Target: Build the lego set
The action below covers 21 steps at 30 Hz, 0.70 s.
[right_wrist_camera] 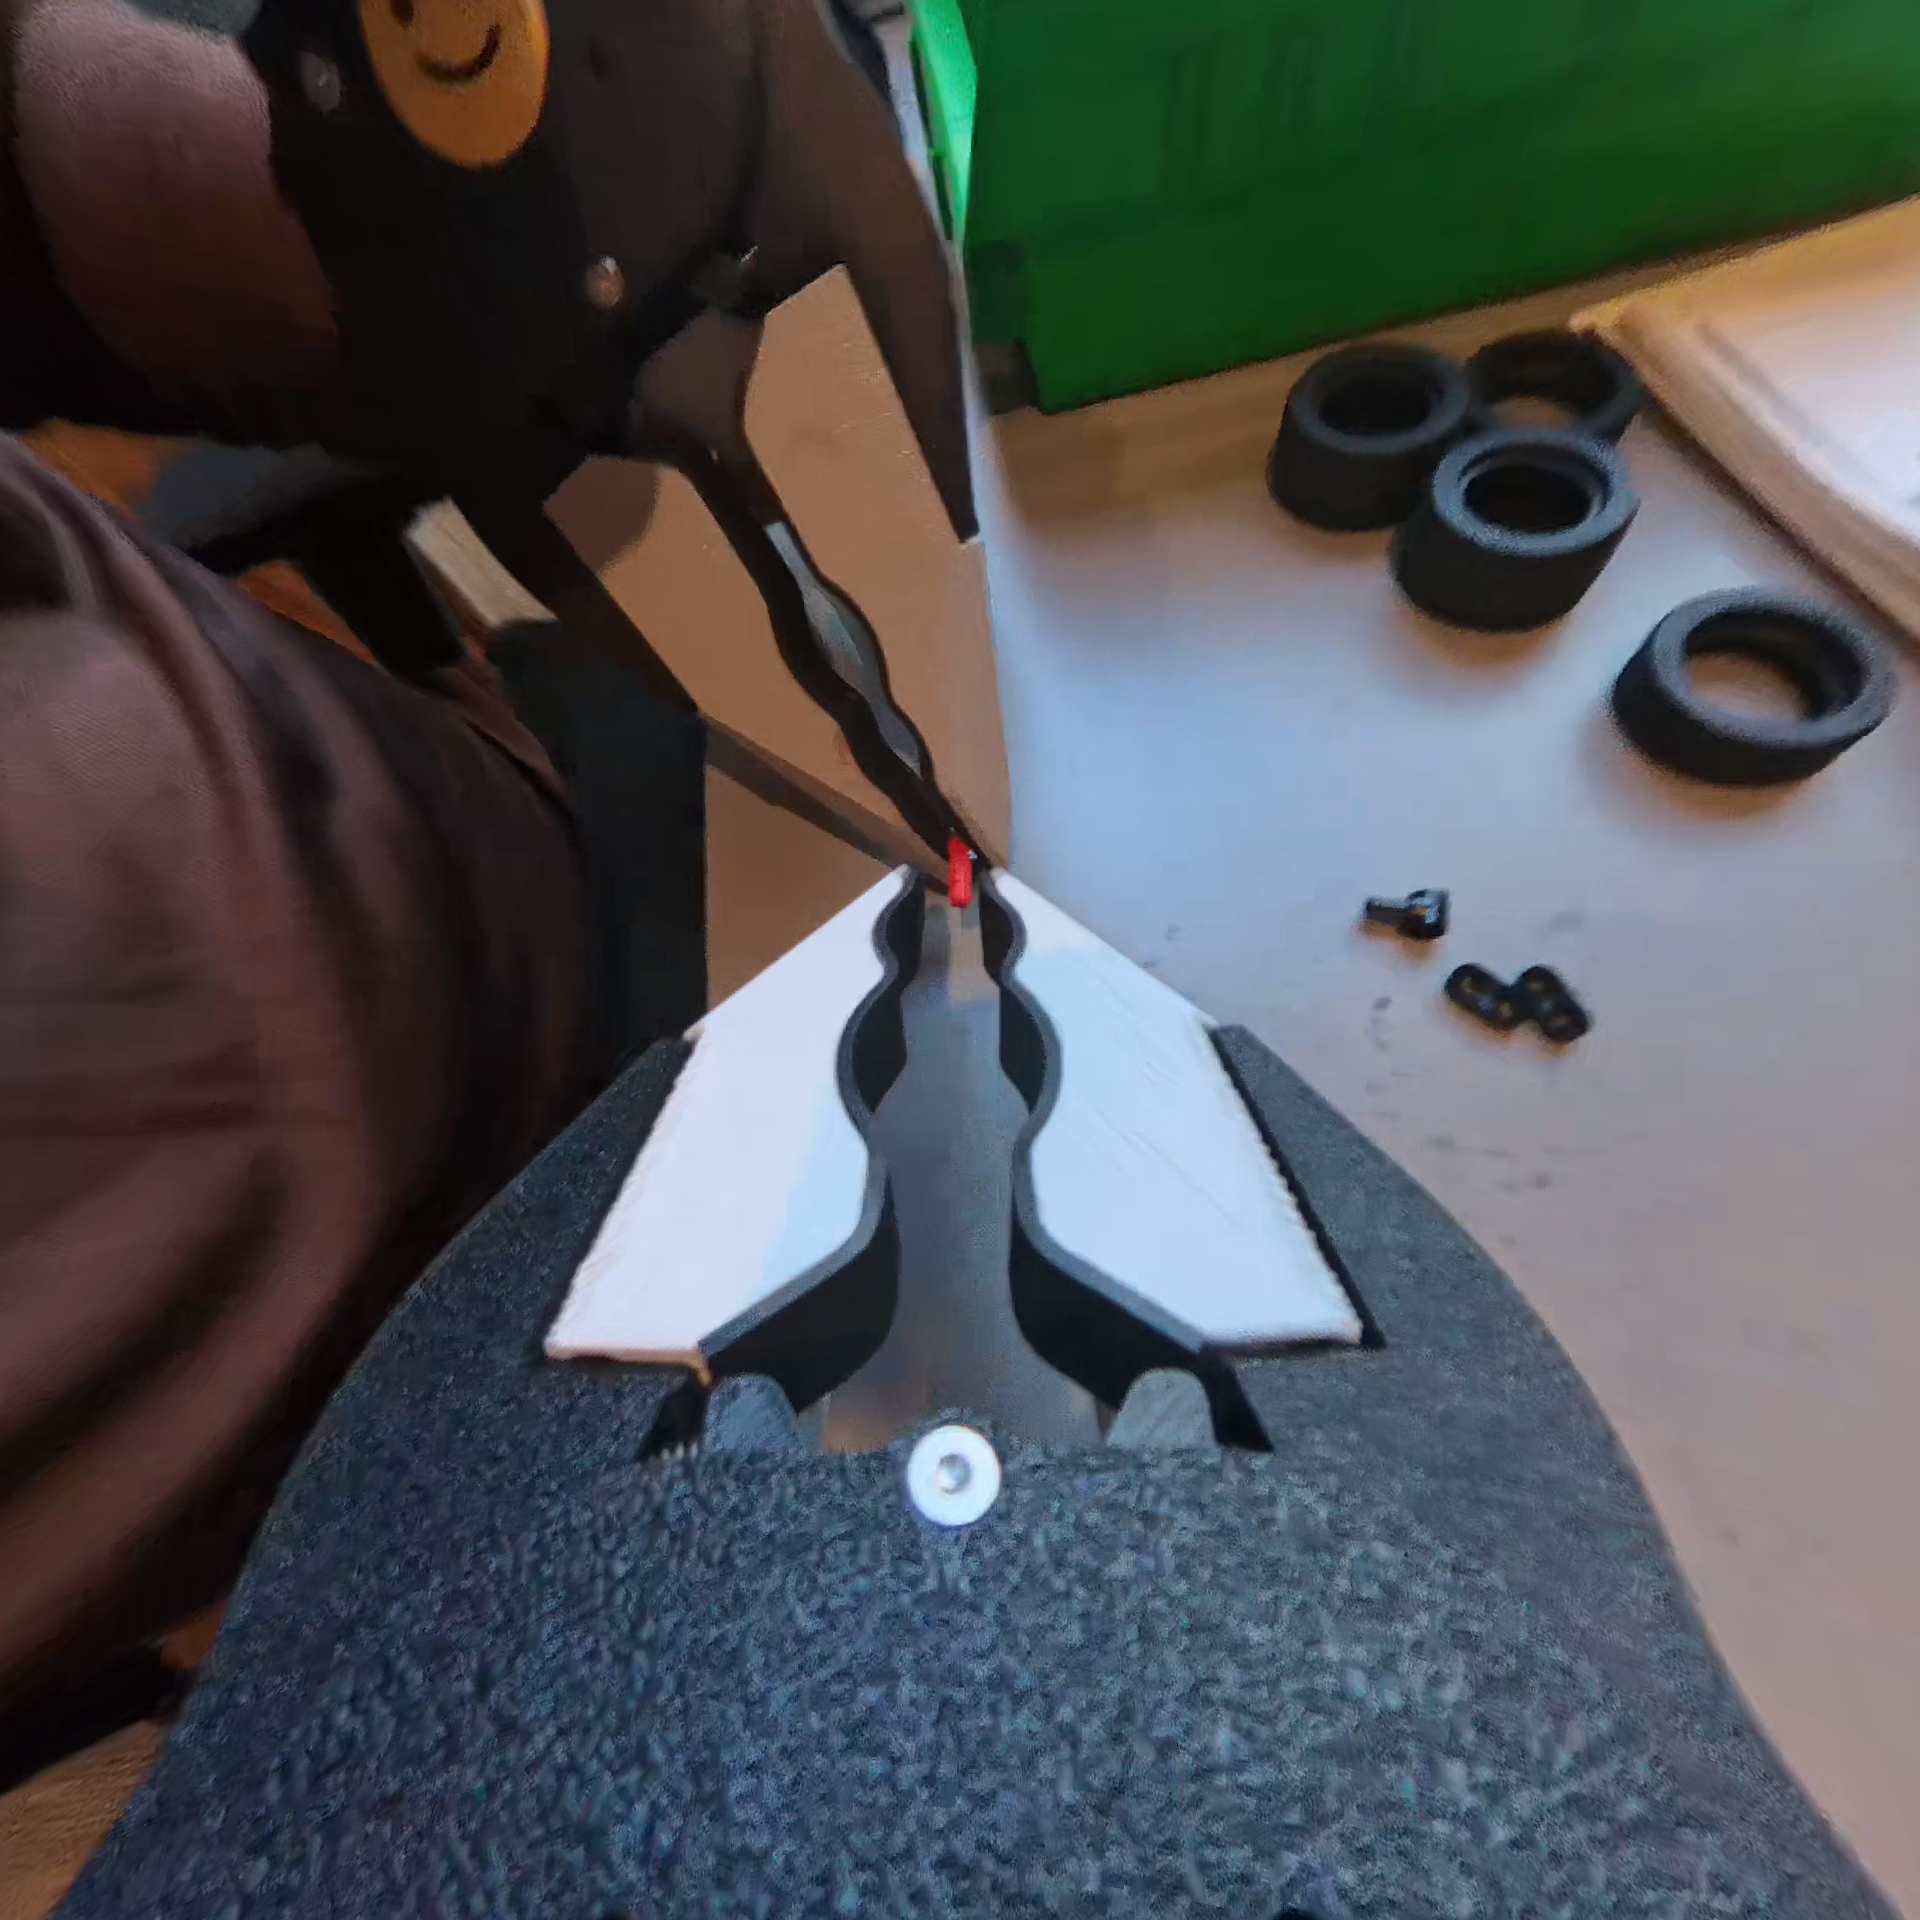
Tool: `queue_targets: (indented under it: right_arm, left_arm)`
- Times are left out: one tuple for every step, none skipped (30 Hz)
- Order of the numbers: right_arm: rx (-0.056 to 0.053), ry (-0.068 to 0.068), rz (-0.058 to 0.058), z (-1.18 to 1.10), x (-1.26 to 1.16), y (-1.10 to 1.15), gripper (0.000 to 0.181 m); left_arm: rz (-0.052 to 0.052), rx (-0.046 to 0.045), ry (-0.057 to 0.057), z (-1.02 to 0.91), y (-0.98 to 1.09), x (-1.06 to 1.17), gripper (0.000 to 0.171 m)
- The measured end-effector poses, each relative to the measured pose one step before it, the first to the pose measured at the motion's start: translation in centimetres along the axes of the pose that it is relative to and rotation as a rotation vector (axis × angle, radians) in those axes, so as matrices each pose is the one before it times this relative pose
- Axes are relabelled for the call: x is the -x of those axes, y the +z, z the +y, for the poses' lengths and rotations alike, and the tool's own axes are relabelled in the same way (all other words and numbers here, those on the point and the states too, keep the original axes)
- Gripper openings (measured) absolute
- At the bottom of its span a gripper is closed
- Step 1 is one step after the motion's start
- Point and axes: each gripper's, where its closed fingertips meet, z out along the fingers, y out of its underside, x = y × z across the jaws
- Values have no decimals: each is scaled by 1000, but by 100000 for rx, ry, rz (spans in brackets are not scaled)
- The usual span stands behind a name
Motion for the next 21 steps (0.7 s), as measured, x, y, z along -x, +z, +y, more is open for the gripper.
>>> queue_targets:
  right_arm:
    - [556,-6042,3694,-76,-50,4,13]
    - [594,-5944,3501,-94,-21,19,13]
    - [731,-5426,3445,-74,-30,26,13]
    - [867,-4737,2506,-38,77,55,13]
    - [1282,-3689,1451,35,180,101,13]
    - [1887,-2404,1391,164,99,161,13]
    - [2189,-1529,1467,250,-4,189,13]
    - [1681,-1140,436,221,85,174,13]
    - [970,-528,-343,168,137,153,12]
    - [296,-42,-20,78,27,89,9]
    - [-171,87,245,7,-54,29,5]
    - [-566,451,-117,-59,-55,-40,5]
    - [-753,1001,-617,-102,-15,-54,5]
    - [-675,1175,-826,-59,6,-52,5]
    - [-591,905,-504,-49,-20,-35,5]
    - [-417,581,-168,-5,-45,-19,6]
    - [-141,347,-40,14,-30,-6,7]
    - [-45,1,27,-3,-13,0,7]
    - [-2,-250,-38,2,15,-8,6]
    - [13,-316,52,-10,27,-13,6]
    - [-23,-218,72,-17,18,-7,5]
  left_arm:
    - [476,99,-466,81,-24,-41,0]
    - [-48,167,-235,95,-19,16,0]
    - [53,7,11,64,-1,-16,0]
    - [-33,-210,-86,9,-13,-29,1]
    - [68,-317,-166,-33,-6,-34,0]
    - [229,-460,-73,-61,-25,-73,0]
    - [112,-538,17,-83,-18,-70,0]
    - [101,-202,92,-35,-17,-67,0]
    - [-246,-43,260,-7,-21,-10,0]
    - [-271,-136,353,-20,-23,-21,0]
    - [16,54,138,1,-27,-31,0]
    - [-398,91,-60,17,-31,32,0]
    - [-255,-311,-82,-33,-41,31,0]
    - [86,-405,-355,-56,-63,9,0]
    - [143,-326,-619,-46,-41,15,0]
    - [262,-151,-614,-27,-18,8,0]
    - [331,2,-417,11,15,-14,0]
    - [46,52,-165,13,31,12,0]
    - [52,221,-14,28,44,-3,0]
    - [59,134,-51,26,41,-7,1]
    - [58,43,-190,1,41,10,0]
